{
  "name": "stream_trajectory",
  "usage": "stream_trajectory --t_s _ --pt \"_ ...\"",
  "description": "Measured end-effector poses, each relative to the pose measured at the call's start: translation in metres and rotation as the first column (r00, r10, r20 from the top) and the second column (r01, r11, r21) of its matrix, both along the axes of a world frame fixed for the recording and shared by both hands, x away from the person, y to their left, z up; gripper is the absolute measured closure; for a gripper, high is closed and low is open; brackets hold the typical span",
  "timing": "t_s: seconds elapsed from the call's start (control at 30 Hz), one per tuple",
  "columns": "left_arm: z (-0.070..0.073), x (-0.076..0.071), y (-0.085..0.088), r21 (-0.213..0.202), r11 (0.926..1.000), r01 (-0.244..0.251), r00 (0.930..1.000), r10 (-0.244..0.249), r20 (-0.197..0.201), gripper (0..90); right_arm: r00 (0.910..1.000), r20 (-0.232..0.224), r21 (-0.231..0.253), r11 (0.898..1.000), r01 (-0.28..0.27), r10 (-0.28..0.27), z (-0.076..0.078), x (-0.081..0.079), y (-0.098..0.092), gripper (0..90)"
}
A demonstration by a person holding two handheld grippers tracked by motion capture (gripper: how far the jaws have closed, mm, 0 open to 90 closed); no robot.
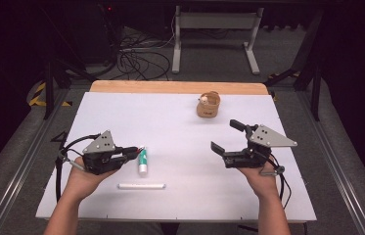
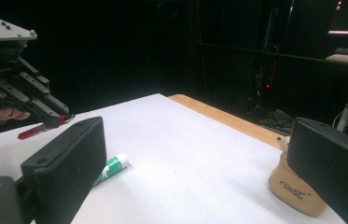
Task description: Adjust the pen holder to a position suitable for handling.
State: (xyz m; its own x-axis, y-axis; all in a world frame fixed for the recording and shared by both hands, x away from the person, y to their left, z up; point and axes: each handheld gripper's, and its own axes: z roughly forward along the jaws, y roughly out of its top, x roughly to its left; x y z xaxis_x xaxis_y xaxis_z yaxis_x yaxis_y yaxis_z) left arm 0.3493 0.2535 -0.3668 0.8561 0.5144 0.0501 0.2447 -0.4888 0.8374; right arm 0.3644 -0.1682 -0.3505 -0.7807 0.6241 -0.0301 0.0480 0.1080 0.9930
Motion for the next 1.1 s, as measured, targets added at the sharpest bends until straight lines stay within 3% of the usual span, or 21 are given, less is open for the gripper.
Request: stream_trajectory --t_s 0.23,0.5,0.63,0.83,1.1 --pt "0.003 0.004 -0.007 -0.046 0.9990 -0.004 0.9999 0.005 0.013 80.2 0.9997 -0.018 -0.003 1.000 -0.014 0.014 -0.002 0.001 0.006 10.2" --pt "0.009 0.006 -0.015 -0.130 0.9913 -0.024 0.9990 0.028 0.034 80.2 0.9969 -0.052 -0.003 0.998 -0.059 0.059 -0.007 0.002 0.019 18.8" --pt "0.012 0.006 -0.022 -0.145 0.9890 -0.026 0.9979 0.035 0.055 80.2 0.9950 -0.068 -0.007 0.997 -0.074 0.073 -0.010 0.002 0.027 23.2" --pt "0.017 0.007 -0.030 -0.183 0.9827 -0.031 0.9965 0.045 0.070 80.2 0.9923 -0.081 0.013 0.996 -0.092 0.093 -0.013 0.002 0.034 29.0" --pt "0.021 0.008 -0.045 -0.220 0.9754 -0.004 0.9966 0.022 0.080 80.2 0.9895 -0.089 0.053 0.993 -0.109 0.114 -0.018 0.001 0.043 33.8"
